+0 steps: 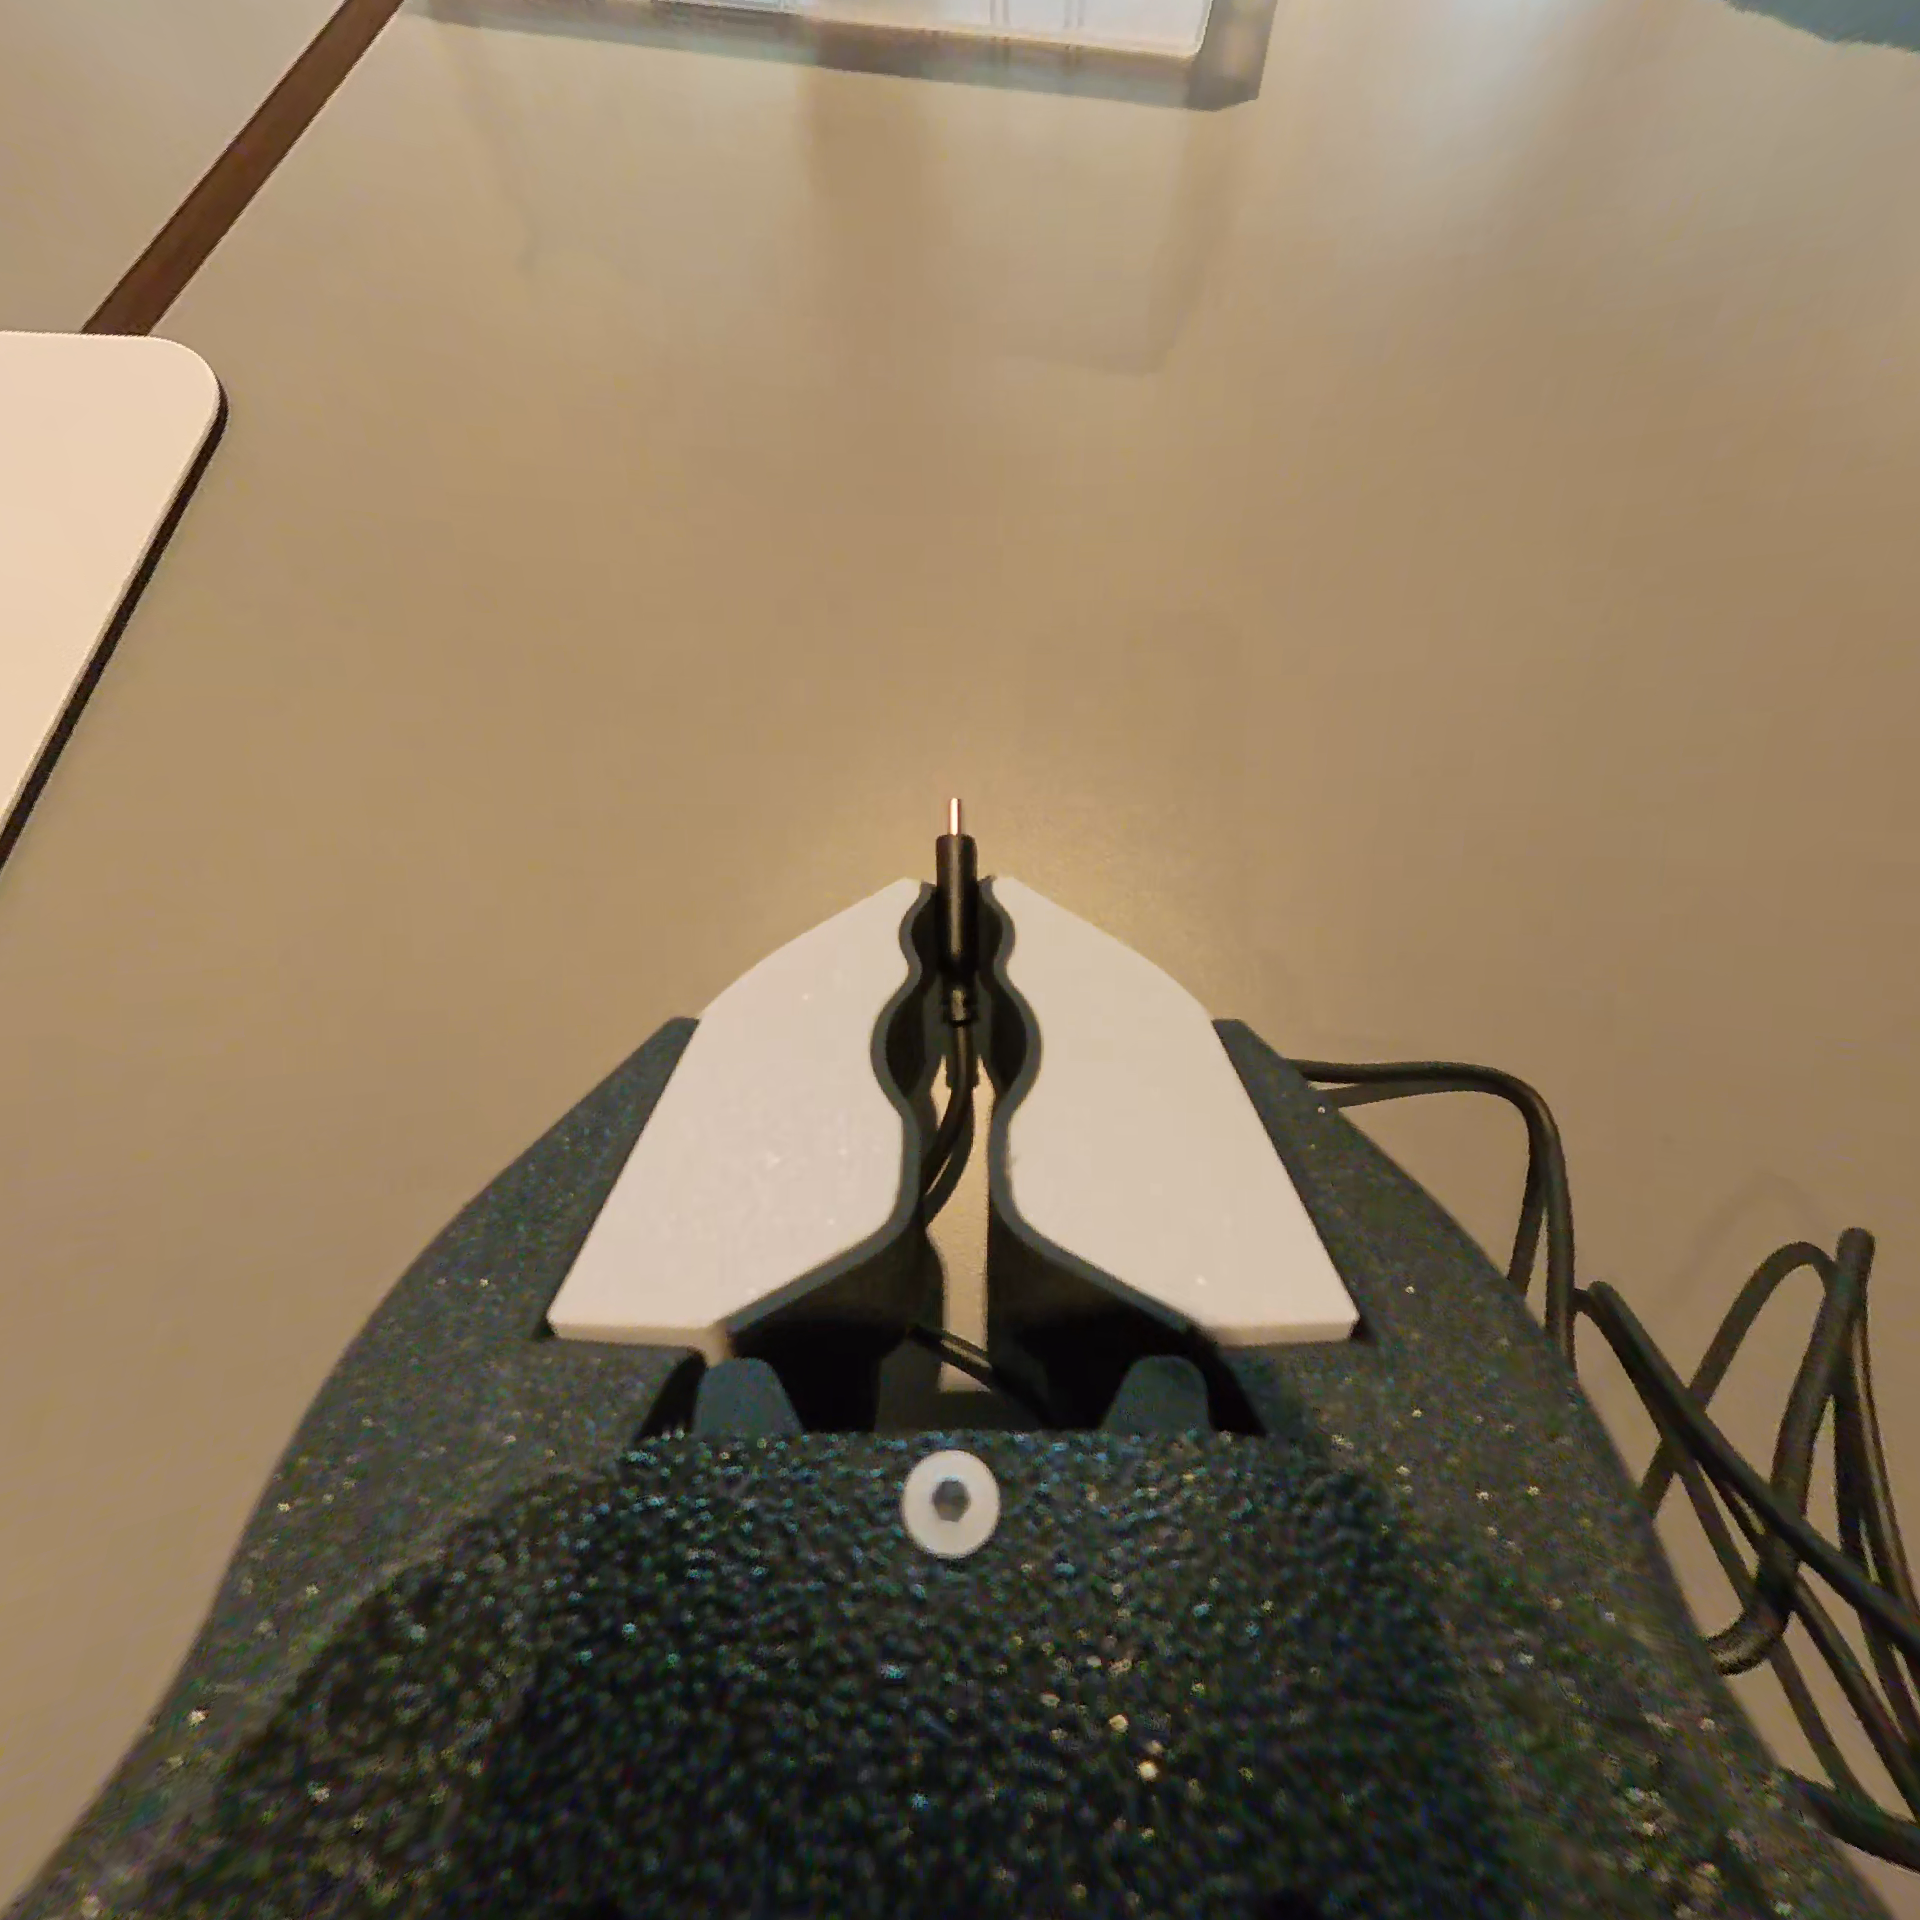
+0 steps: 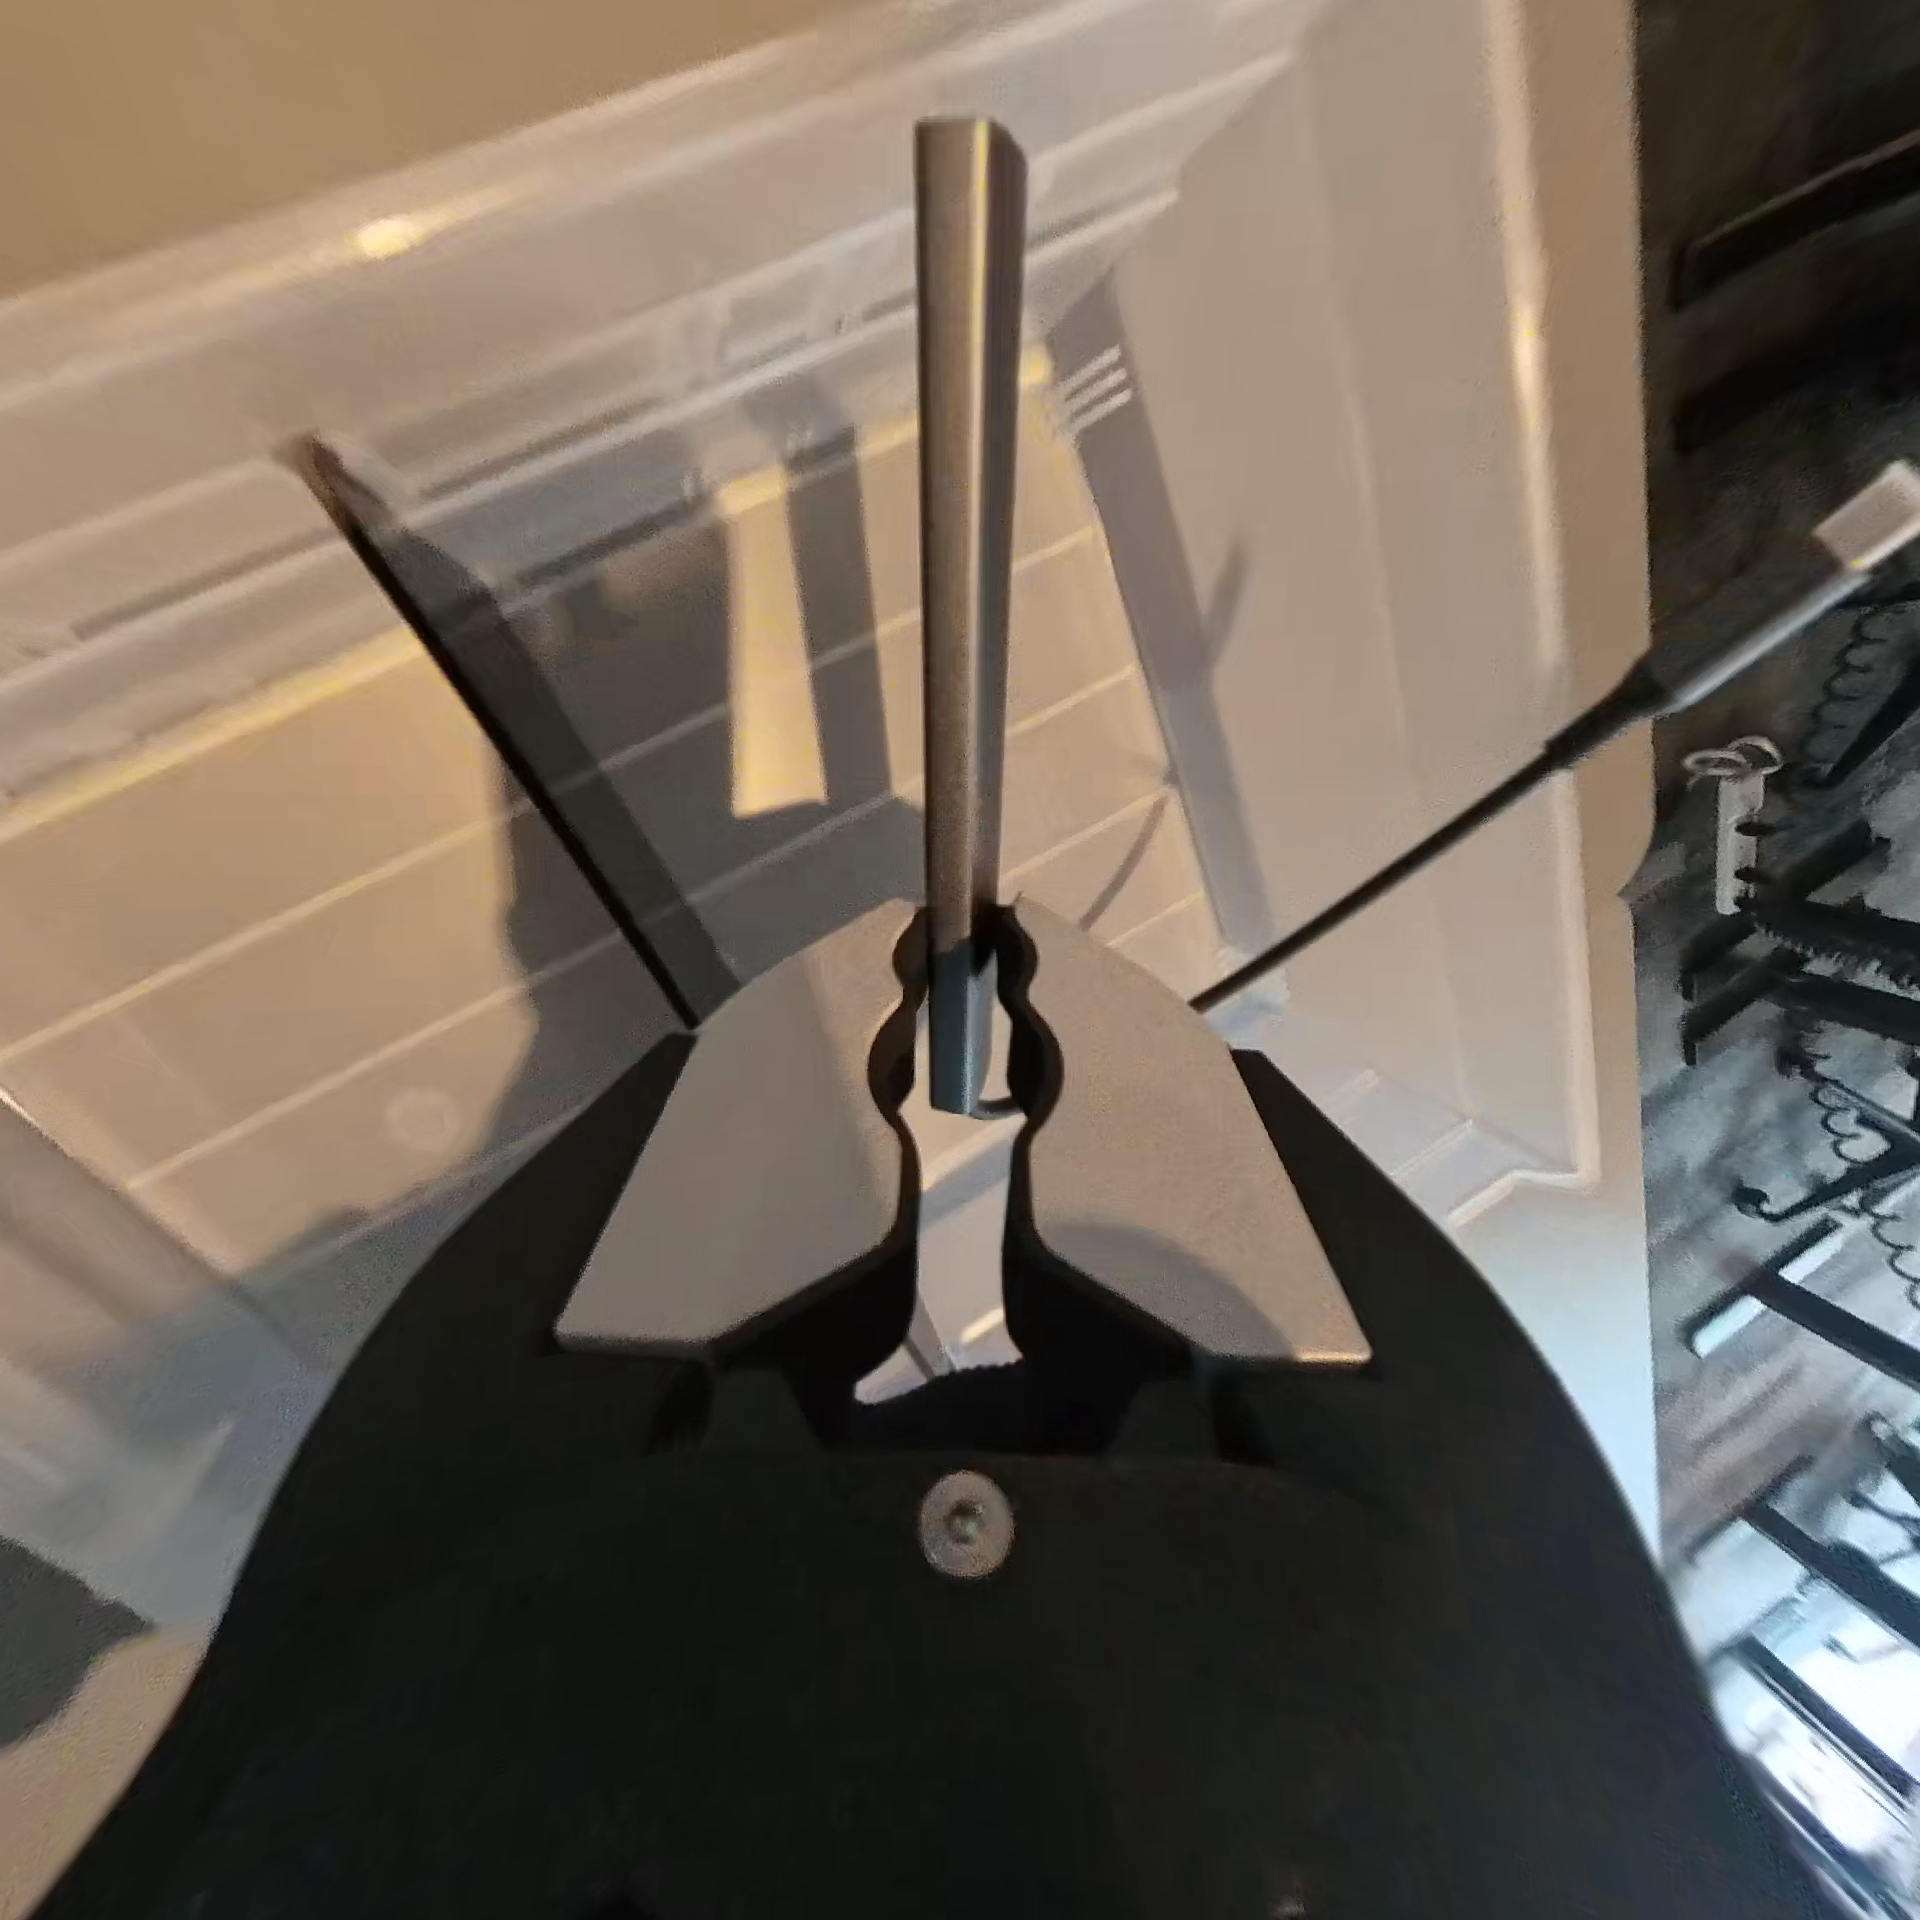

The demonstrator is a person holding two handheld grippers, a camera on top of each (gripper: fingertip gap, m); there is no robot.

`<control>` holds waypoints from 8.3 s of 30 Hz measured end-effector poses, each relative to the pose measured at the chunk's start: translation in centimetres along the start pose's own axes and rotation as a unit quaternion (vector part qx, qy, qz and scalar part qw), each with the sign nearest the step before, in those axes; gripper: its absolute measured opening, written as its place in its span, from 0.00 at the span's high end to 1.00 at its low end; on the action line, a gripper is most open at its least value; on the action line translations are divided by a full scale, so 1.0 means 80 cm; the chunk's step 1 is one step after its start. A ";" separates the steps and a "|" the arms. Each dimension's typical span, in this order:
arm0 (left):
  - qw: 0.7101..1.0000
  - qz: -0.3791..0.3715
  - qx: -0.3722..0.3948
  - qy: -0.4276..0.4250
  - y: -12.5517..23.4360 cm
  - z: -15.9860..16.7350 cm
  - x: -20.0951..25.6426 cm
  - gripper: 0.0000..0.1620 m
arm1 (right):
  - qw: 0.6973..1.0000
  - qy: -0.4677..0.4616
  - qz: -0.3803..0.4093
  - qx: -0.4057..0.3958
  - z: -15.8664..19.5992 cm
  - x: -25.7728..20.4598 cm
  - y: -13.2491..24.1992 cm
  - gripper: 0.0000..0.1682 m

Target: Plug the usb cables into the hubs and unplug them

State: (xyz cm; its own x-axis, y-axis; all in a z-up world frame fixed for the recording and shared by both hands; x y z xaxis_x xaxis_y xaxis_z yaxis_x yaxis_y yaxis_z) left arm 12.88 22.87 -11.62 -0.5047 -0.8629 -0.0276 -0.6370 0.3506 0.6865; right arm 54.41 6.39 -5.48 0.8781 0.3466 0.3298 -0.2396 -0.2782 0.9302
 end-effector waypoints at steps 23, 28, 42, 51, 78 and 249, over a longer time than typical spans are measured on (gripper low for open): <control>1.000 0.001 0.002 0.000 0.001 0.000 0.000 0.96 | 0.999 -0.003 0.033 0.018 0.016 0.007 0.038 0.79; 1.000 0.000 0.000 -0.001 0.000 0.000 0.000 0.96 | 0.988 -0.097 0.119 0.009 0.046 0.045 0.047 0.81; 1.000 0.001 -0.002 -0.004 -0.001 0.000 0.001 0.96 | 0.977 -0.097 0.182 0.047 -0.005 0.117 0.009 0.82; 1.000 0.005 -0.007 -0.007 -0.002 0.001 0.001 0.96 | 0.984 -0.068 0.154 0.049 -0.002 0.112 -0.010 0.95; 1.000 0.005 0.025 0.013 0.006 -0.002 -0.004 0.96 | 0.975 -0.053 0.181 0.121 -0.034 0.027 0.061 0.70; 0.892 -0.285 0.352 0.008 0.138 -0.047 -0.055 0.71 | 0.818 -0.187 -0.039 0.543 -0.270 -0.360 0.071 0.85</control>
State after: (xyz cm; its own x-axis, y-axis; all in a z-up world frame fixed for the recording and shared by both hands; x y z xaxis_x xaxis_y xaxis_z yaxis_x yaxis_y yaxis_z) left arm 10.25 29.17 -1.19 0.0217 -0.9770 -0.2120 -0.9981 -0.0088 -0.0614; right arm 18.81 14.17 -6.26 0.9870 0.1599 0.0156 0.1542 -0.9700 0.1879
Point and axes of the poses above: each gripper's, where its closed fingertips meet, y back along the fingers, z out of its underside, x = y × z across the jaws, the point moved 5 cm from there along y, back along the fingers, and after that the axes turned 5 degrees about -x, right-handed, at the moved point
